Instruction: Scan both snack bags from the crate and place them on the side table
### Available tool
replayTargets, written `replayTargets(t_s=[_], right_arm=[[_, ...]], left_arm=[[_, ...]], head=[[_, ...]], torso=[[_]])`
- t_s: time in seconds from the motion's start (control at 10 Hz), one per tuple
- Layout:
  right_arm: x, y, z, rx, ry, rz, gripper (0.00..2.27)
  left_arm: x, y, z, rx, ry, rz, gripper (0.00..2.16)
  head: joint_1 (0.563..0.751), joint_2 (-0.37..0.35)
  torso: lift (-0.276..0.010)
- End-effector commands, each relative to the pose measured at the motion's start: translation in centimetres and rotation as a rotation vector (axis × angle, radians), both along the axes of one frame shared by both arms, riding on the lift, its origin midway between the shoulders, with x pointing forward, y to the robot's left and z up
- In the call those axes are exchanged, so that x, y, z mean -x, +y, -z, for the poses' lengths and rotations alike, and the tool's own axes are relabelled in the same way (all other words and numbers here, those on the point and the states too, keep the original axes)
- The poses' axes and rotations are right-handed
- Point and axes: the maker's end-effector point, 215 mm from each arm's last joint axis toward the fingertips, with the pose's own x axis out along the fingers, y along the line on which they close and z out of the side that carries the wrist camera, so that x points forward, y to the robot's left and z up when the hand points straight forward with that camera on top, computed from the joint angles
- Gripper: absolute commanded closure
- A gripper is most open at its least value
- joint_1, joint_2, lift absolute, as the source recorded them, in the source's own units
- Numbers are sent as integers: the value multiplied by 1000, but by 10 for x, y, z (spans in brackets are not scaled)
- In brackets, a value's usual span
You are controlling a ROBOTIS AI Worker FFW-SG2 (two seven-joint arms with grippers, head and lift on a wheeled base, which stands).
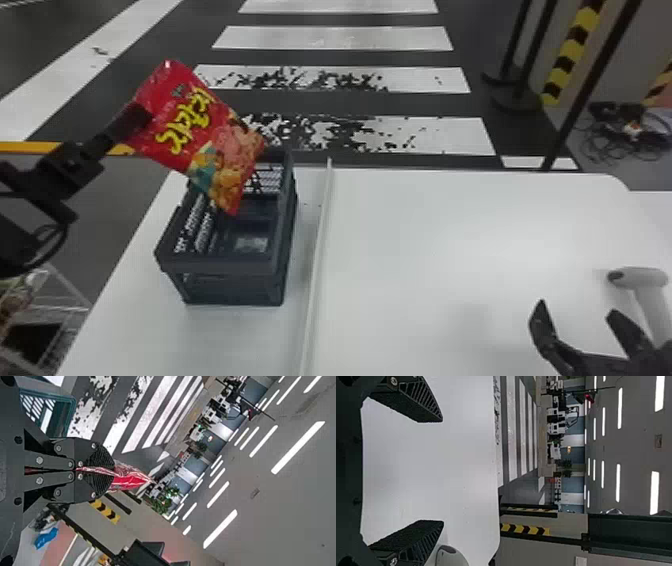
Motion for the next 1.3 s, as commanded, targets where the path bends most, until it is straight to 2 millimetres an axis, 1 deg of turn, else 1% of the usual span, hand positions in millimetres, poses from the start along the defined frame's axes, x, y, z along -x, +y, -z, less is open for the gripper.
replayTargets(t_s=[0.0,0.1,0.3,0.4,0.6,0.7,0.8,1.0,1.1,1.2], right_arm=[[0,1,0,1,-1,0,76],[0,1,0,0,0,0,76],[2,-2,-1,4,-1,7,76],[2,-4,-2,6,-2,9,76],[1,-4,-2,6,-3,11,76],[1,-4,-2,6,-3,11,76],[1,-4,-3,5,-5,11,76],[2,-4,-4,5,-6,10,76],[3,-6,-5,5,-8,14,76],[4,-8,-6,7,-11,17,76]], left_arm=[[9,-9,-17,82,-38,39,2142],[11,-17,-25,119,-56,62,2142],[16,-26,-39,187,-84,98,2142],[17,-31,-41,232,-93,113,2142],[16,-42,-35,305,-89,141,2142],[15,-51,-30,324,-79,160,2142],[13,-65,-24,331,-65,183,2142],[6,-103,-14,349,-36,248,2142],[0,-132,-9,337,-14,292,2142],[-7,-156,-4,320,6,326,2142]], head=[[695,60],[695,56],[695,43],[695,36],[695,18],[695,11],[695,6],[695,-24],[695,-46],[695,-75]], torso=[[-95],[-95],[-95],[-95],[-95],[-95],[-95],[-95],[-95],[-95]])
